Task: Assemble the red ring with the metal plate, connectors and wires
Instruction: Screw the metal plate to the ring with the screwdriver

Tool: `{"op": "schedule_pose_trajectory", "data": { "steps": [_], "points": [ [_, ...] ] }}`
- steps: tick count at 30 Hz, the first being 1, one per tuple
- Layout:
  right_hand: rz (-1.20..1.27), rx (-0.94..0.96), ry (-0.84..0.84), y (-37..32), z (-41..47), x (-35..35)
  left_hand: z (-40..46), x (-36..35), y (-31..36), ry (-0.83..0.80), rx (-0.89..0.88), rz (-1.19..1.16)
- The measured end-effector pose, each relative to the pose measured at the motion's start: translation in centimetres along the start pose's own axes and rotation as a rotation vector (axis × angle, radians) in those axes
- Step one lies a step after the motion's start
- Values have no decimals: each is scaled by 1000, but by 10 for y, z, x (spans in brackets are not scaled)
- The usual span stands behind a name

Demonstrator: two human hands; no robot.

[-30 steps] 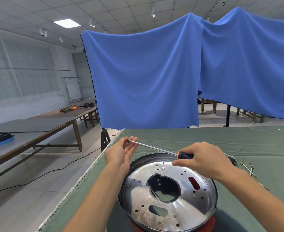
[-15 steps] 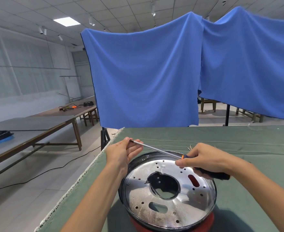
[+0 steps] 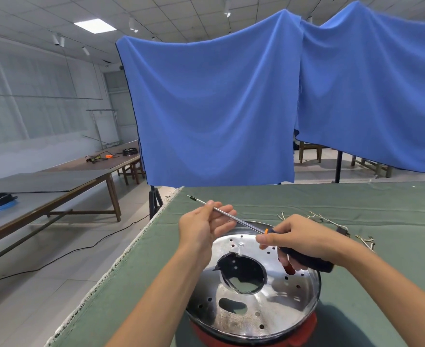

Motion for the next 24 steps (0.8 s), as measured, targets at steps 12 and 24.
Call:
{"op": "schedule_pose_trajectory", "data": {
  "steps": [12,24],
  "points": [
    [1101,287,274,3,2,20,4,-3,-4,104,211,-262],
    [1358,312,661,25,9,24,30,15,21,79,-86,802]
  ]
}}
Point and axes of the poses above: each hand's wrist, its own z-axis towards the middle knuckle, its own x-axis out of the back of the hand, y = z × x, the point moved 4 cm from there along z, towards the middle knuckle, and after that the axes turned 9 degrees about z, right-handed, at the moved point
